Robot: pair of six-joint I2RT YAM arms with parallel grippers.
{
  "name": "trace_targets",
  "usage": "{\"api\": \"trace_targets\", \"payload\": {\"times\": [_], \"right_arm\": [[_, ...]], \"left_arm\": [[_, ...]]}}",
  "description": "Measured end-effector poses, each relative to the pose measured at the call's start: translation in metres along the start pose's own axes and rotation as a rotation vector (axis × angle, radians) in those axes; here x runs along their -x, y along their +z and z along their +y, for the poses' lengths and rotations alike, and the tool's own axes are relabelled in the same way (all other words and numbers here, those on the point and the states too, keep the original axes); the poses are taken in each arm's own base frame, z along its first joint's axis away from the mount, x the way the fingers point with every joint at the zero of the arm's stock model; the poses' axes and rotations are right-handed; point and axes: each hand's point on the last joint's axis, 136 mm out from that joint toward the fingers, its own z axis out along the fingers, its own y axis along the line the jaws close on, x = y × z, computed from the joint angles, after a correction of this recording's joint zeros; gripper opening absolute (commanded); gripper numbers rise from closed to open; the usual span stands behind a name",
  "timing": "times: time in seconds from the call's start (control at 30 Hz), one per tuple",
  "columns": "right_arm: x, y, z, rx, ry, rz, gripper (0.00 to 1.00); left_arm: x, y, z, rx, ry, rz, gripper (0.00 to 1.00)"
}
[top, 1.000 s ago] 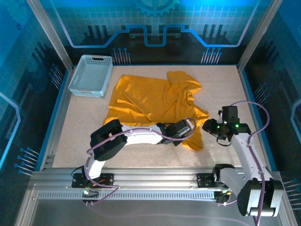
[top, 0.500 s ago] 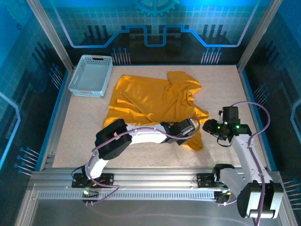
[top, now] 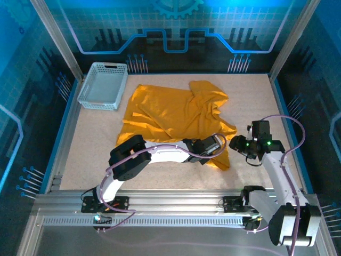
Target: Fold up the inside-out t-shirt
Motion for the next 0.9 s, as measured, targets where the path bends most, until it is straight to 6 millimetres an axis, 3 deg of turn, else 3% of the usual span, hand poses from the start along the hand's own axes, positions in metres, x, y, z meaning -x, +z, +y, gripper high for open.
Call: {"api": "trace_targets", "payload": {"times": [0.27, 0.47, 0.57, 0.63, 0.73, 0.9], "right_arm": [[0.000, 0.000, 0.000, 0.000, 0.000, 0.001, 0.54], [-0.002, 0.006, -0.002, -0.011, 0.003, 0.024, 0.54], [-0.007, 0.017, 0.004, -0.012, -0.030, 0.060, 0.54], [-0.015, 0.028, 0.013, -0.007, -0.071, 0.107, 0.53], [-0.030, 0.045, 0.025, -0.005, -0.126, 0.171, 0.53], [-0.046, 0.067, 0.028, -0.046, -0.158, 0.245, 0.54]], "left_arm": [[-0.003, -0.009, 0.002, 0.001, -0.012, -0.011, 0.11], [-0.009, -0.054, -0.019, -0.063, -0.035, -0.089, 0.14], [-0.023, -0.077, -0.034, -0.139, -0.067, -0.119, 0.19], [-0.032, -0.082, -0.042, -0.188, -0.097, -0.119, 0.28], [-0.053, -0.077, -0.051, -0.241, -0.136, -0.081, 0.38], [-0.090, -0.072, -0.059, -0.299, -0.167, -0.006, 0.42]]}}
